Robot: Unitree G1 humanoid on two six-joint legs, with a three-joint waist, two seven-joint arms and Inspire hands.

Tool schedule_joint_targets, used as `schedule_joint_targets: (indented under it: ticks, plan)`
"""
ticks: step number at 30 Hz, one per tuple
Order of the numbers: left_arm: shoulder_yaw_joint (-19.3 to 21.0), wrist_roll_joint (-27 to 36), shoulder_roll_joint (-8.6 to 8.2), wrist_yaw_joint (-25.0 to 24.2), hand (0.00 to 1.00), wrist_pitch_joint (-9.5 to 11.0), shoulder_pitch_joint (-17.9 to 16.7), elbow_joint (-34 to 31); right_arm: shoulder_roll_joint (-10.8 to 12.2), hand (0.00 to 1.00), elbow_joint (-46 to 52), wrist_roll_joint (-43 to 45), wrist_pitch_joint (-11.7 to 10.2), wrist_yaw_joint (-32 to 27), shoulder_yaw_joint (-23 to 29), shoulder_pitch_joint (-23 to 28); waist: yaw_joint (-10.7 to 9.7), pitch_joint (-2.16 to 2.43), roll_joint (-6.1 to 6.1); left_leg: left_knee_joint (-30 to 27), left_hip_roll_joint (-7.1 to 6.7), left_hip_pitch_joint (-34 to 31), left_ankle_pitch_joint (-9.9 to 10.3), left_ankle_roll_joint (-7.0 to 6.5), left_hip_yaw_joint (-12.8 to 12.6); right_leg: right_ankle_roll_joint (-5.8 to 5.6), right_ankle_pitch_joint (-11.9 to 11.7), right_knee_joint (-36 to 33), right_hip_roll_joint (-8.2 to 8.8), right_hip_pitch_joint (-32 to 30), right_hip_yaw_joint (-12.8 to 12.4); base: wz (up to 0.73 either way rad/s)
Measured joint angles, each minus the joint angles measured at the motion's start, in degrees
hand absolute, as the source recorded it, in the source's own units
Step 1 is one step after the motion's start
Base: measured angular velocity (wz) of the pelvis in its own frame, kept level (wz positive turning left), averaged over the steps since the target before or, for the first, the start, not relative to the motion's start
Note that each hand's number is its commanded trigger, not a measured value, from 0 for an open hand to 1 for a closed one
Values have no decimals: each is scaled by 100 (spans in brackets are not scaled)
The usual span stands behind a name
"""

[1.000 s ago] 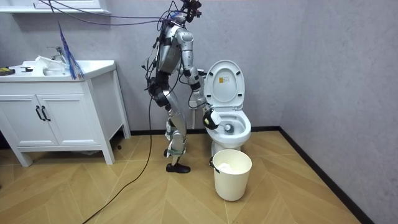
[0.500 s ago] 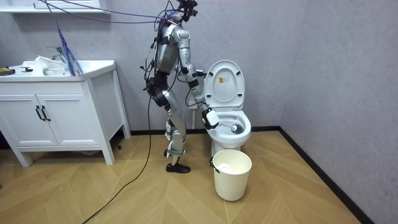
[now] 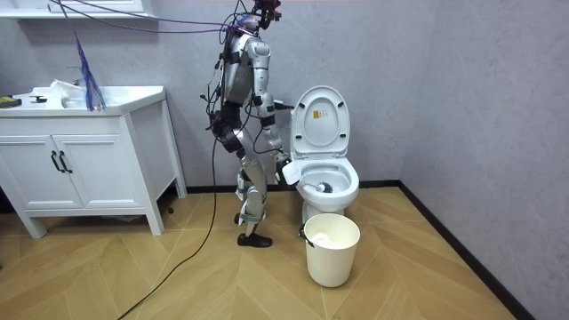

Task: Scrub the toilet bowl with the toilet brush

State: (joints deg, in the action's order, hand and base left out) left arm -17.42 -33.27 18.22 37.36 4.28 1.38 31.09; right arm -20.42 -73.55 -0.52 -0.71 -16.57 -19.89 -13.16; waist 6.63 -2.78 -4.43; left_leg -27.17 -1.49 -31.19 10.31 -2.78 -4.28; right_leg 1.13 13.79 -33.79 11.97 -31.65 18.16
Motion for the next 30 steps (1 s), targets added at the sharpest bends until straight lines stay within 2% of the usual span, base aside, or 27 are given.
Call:
schedule_joint_targets:
  ticks: [3,4,5,7,8,9,12,15,20,21,23,25,28,30]
  plan:
    - [155,-7,-8,-33,0,31,-295,4,49,100,-71,-18,-66,76,180,252,-34,59,108,153,-29,304,0,0,15,-31,51,63,-10,282,29,7]
    - [185,22,-9,-32,0,33,-423,17,76,100,-69,-52,-93,109,238,340,-41,106,163,200,-18,430,1,2,33,-33,50,160,-12,435,84,5]
    - [191,38,-20,-33,0,36,-471,52,83,100,-74,-77,-105,115,244,404,-40,115,180,229,-13,507,1,3,44,-40,45,220,-17,536,105,10]
    - [190,255,-84,-82,0,39,-669,187,116,100,-103,-168,-114,119,265,718,-66,168,241,428,10,886,-7,23,149,-85,-12,565,-126,1033,256,17]
    - [195,271,-87,-94,0,39,-728,223,135,100,-126,-186,-114,120,276,791,-64,183,254,490,23,986,-5,27,167,-103,-29,659,-156,1159,257,12]
    - [231,281,-92,-137,0,39,-865,284,178,100,-160,-197,-108,122,332,924,-63,220,290,604,40,1179,-7,32,197,-132,-63,842,-245,1389,264,0]
    - [419,350,-172,-231,0,42,-1207,319,259,100,-150,-185,-93,141,555,1114,-64,237,341,841,77,1598,-3,39,177,-167,-143,1170,-347,1821,253,-9]
    - [625,407,-186,-327,0,94,-1505,314,319,100,-82,-189,-111,142,715,1258,-95,281,401,1016,74,1852,-11,52,164,-178,-147,1305,-371,2028,258,-5]
    - [924,649,-292,-432,0,127,-1998,306,319,100,235,-241,-110,182,792,1683,-96,272,476,1362,78,2463,-19,82,183,-228,-143,1606,-445,2609,278,-1]
    - [1049,685,-374,-431,0,160,-2114,360,336,100,260,-246,-125,187,849,1707,-97,272,472,1431,79,2585,-22,88,183,-235,-139,1652,-463,2719,274,0]
    - [1111,784,-429,-430,0,240,-2172,568,391,100,274,-237,-128,210,1025,1773,-103,252,519,1573,86,2812,-30,102,188,-260,-149,1827,-517,2958,270,0]
    - [1262,902,-502,-431,0,277,-2289,878,472,100,387,-143,-125,243,1177,1877,-98,264,535,1675,104,3040,-12,129,176,-274,-150,1977,-568,3186,267,-3]
    - [1524,954,-673,-548,0,218,-2292,1444,574,100,501,-99,-131,262,1266,1995,-107,270,550,1744,127,3190,-2,144,145,-277,-161,2048,-604,3320,245,-7]
    - [1521,1248,-675,-742,0,190,-2303,1754,585,100,543,-11,-115,266,1270,2006,-91,268,551,1749,131,3240,-1,146,130,-277,-161,2054,-605,3356,240,-3]
